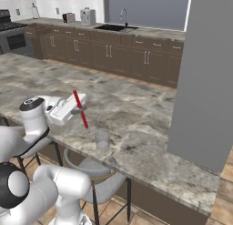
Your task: Take a straw from the drawer in front and place it inside the glass cup on the dining counter.
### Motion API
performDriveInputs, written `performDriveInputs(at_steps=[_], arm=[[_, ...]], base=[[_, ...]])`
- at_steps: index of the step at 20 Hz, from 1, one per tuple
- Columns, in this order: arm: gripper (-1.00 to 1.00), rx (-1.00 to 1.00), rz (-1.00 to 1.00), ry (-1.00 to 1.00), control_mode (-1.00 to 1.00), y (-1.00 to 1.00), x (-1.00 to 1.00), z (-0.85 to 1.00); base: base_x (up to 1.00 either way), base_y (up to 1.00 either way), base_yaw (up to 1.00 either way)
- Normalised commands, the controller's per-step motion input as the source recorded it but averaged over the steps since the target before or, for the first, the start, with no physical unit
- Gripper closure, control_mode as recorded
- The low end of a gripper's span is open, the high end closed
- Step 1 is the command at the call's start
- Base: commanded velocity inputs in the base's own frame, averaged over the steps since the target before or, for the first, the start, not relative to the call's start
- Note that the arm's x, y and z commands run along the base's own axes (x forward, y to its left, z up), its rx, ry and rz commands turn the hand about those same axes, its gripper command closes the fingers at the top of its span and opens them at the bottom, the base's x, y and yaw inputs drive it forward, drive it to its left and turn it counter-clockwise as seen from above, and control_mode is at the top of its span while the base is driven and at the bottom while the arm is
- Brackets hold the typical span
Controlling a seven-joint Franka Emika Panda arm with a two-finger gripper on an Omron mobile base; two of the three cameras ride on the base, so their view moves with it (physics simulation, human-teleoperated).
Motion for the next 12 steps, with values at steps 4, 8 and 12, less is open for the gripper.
performDriveInputs(at_steps=[4, 8, 12], arm=[[1.00, 0.00, -0.01, 0.06, -1.00, 0.00, 0.09, -0.23], [1.00, 0.00, 0.00, 0.04, -1.00, 0.00, 0.09, -0.24], [1.00, 0.00, 0.00, 0.00, -1.00, 0.00, 0.14, -0.14]], base=[[0.00, 0.00, 0.00], [0.00, 0.00, 0.00], [0.00, 0.00, 0.00]])
